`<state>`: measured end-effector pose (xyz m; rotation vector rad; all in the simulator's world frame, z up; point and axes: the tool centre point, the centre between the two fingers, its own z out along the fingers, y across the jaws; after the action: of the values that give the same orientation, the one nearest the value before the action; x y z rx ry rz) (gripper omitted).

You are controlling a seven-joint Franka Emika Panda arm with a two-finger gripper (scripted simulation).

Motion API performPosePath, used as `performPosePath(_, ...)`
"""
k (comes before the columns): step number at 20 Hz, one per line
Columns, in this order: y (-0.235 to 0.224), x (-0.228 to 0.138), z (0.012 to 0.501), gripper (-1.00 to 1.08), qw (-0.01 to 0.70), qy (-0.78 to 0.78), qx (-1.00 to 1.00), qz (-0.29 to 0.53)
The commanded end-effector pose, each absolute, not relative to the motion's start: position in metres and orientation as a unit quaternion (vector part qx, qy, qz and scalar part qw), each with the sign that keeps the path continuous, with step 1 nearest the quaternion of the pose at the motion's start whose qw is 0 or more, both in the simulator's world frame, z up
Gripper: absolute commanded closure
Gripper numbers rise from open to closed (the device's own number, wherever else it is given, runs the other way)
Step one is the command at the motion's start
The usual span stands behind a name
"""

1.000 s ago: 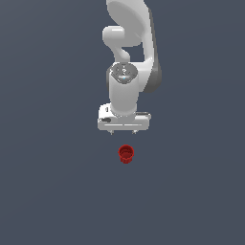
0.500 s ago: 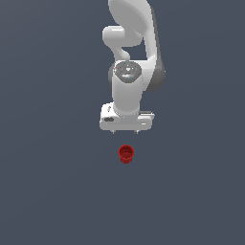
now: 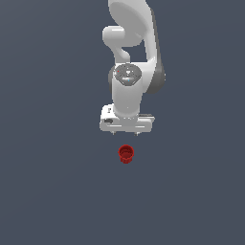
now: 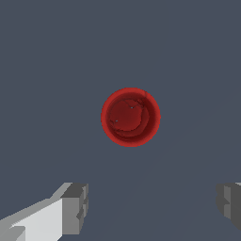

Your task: Pick up the object and move it to a goal position.

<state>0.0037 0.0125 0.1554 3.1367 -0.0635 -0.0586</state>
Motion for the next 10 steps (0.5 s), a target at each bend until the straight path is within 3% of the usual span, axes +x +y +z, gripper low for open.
performPosePath(1, 0.013, 0.007, 0.152, -0.92, 0.002, -0.036, 0.999, -0.018)
performPosePath(10, 0.015, 0.026, 0.131, -0.92, 0.0, -0.13, 0.991, -0.011)
